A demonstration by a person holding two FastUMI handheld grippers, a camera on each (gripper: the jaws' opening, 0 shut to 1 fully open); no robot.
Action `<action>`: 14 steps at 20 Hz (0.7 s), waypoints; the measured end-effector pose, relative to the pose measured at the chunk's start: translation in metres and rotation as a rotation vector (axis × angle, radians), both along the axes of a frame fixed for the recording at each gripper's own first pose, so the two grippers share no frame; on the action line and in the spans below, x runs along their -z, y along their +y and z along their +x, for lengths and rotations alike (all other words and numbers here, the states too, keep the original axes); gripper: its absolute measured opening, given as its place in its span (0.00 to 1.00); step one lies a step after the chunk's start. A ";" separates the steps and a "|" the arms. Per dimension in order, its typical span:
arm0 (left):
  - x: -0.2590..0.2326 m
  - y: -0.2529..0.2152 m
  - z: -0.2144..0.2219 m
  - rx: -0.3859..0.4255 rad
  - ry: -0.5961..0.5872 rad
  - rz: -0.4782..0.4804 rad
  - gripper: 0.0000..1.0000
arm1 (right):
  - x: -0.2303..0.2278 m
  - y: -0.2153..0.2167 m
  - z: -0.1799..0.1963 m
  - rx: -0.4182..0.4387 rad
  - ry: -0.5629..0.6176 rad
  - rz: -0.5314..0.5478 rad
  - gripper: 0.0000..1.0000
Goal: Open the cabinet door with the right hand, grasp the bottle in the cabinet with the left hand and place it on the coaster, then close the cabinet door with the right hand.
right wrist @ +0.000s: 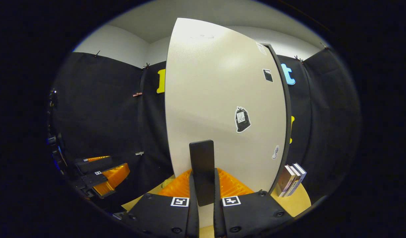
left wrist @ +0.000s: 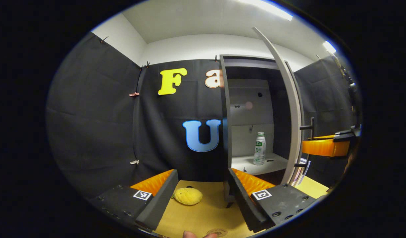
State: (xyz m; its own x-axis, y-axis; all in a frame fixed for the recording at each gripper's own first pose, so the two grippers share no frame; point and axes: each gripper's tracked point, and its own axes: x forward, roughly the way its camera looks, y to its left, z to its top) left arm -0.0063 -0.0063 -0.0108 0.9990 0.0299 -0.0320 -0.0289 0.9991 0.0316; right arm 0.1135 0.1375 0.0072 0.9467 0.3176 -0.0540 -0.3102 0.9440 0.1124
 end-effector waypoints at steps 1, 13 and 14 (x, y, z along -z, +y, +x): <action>-0.001 -0.004 0.002 0.009 0.002 -0.004 0.95 | 0.000 -0.001 0.001 0.012 0.001 0.001 0.22; -0.008 -0.068 0.026 0.149 -0.019 -0.023 0.95 | 0.002 -0.036 -0.010 0.161 -0.011 -0.005 0.20; -0.007 -0.075 0.028 0.164 -0.019 -0.029 0.92 | 0.003 -0.040 -0.012 0.178 -0.005 -0.003 0.20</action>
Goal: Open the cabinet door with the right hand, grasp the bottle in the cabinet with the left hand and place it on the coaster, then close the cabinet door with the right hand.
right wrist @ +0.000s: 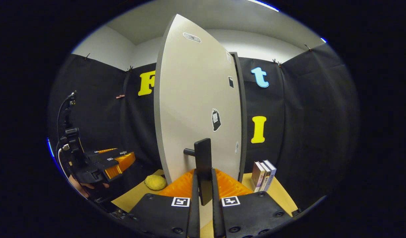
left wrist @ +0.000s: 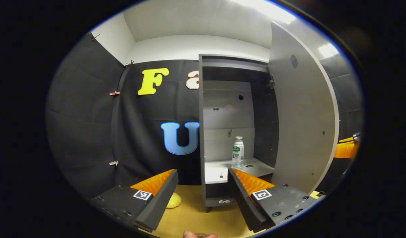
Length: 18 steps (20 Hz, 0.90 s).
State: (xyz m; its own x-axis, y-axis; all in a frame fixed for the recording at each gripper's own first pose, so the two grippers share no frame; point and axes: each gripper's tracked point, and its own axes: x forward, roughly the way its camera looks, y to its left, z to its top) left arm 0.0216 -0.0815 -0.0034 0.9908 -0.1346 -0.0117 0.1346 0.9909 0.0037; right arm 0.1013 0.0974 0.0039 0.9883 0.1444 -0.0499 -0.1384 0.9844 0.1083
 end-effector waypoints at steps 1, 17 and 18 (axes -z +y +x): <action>-0.001 -0.007 0.002 0.014 0.001 -0.003 0.94 | 0.001 -0.003 -0.001 0.015 0.004 0.000 0.20; -0.002 -0.083 0.028 0.104 0.012 -0.005 0.92 | 0.000 -0.069 -0.008 0.155 0.003 -0.011 0.15; -0.001 -0.086 0.030 0.102 0.011 0.001 0.92 | 0.000 -0.071 -0.010 0.157 0.000 -0.007 0.14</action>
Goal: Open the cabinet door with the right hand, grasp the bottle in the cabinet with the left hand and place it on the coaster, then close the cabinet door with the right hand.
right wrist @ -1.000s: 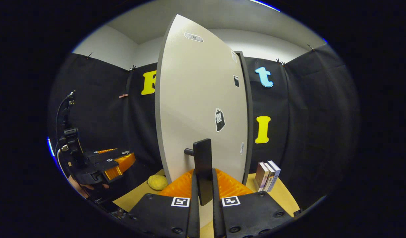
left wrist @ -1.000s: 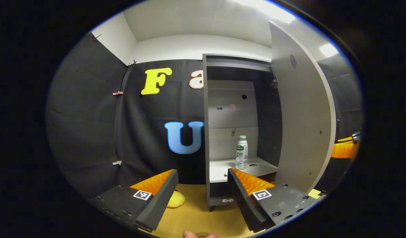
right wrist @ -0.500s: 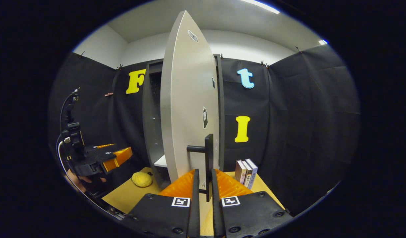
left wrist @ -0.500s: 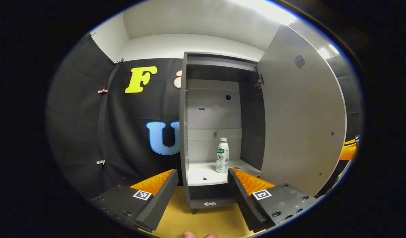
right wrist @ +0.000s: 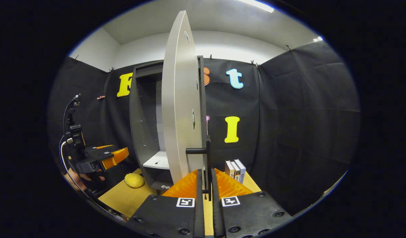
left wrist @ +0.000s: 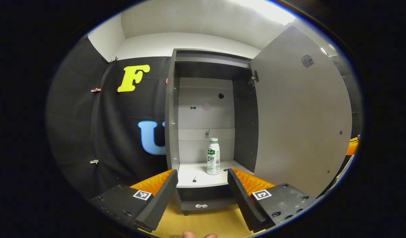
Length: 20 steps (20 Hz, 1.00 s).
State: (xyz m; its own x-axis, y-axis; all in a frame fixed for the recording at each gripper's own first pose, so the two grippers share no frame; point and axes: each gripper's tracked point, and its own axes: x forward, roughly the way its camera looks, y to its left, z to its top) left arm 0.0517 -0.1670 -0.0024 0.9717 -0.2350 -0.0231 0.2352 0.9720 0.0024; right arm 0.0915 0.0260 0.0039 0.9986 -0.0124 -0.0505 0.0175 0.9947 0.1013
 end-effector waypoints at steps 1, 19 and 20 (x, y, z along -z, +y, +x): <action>0.000 -0.003 0.003 -0.001 -0.001 0.005 0.94 | -0.001 -0.002 -0.002 0.004 -0.005 0.000 0.14; 0.013 -0.108 0.144 0.030 -0.013 0.075 0.93 | -0.029 -0.080 -0.019 0.026 -0.070 0.202 0.15; 0.017 -0.108 0.158 0.013 -0.007 0.070 0.93 | -0.029 -0.094 -0.018 0.064 -0.079 0.192 0.15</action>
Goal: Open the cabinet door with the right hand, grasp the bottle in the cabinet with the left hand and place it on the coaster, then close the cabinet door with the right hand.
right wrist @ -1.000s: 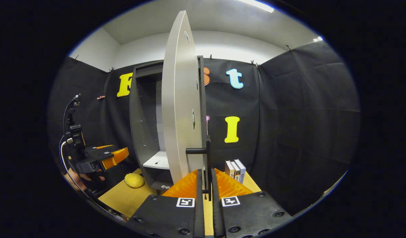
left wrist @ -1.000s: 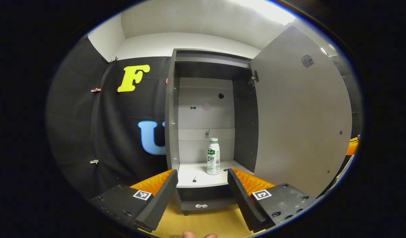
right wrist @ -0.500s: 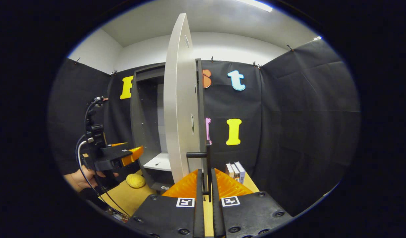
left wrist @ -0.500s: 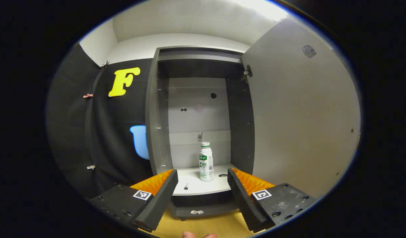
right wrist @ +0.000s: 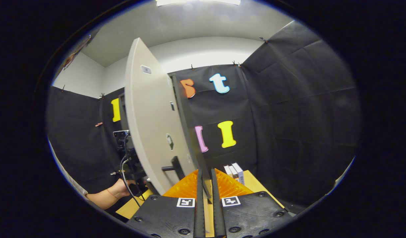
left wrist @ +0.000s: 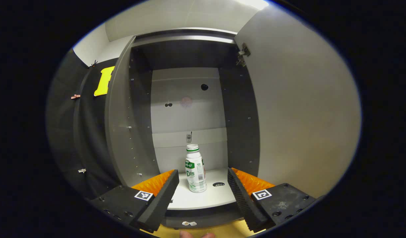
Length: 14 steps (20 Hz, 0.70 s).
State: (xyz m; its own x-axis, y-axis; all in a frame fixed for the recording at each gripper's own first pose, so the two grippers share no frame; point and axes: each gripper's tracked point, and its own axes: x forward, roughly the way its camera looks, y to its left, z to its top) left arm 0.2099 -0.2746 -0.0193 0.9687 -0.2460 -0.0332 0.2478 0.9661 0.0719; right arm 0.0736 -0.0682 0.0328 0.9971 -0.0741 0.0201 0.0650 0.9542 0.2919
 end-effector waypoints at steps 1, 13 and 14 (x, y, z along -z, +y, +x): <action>0.004 0.000 0.014 -0.012 0.006 -0.007 0.94 | 0.001 -0.004 0.004 0.013 -0.011 -0.007 0.15; 0.055 -0.005 0.144 -0.117 0.060 -0.010 0.96 | 0.005 -0.062 0.039 0.168 -0.089 -0.108 0.97; 0.057 -0.006 0.150 -0.118 0.063 -0.014 0.96 | 0.007 -0.066 0.040 0.175 -0.088 -0.117 0.97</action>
State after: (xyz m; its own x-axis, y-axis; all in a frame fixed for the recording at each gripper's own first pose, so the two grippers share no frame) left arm 0.3599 -0.2801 -0.0765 0.9870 -0.1310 -0.0927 0.1357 0.9897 0.0457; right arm 0.1137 -0.1346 0.0258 0.9633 -0.2377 0.1249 0.2117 0.9583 0.1919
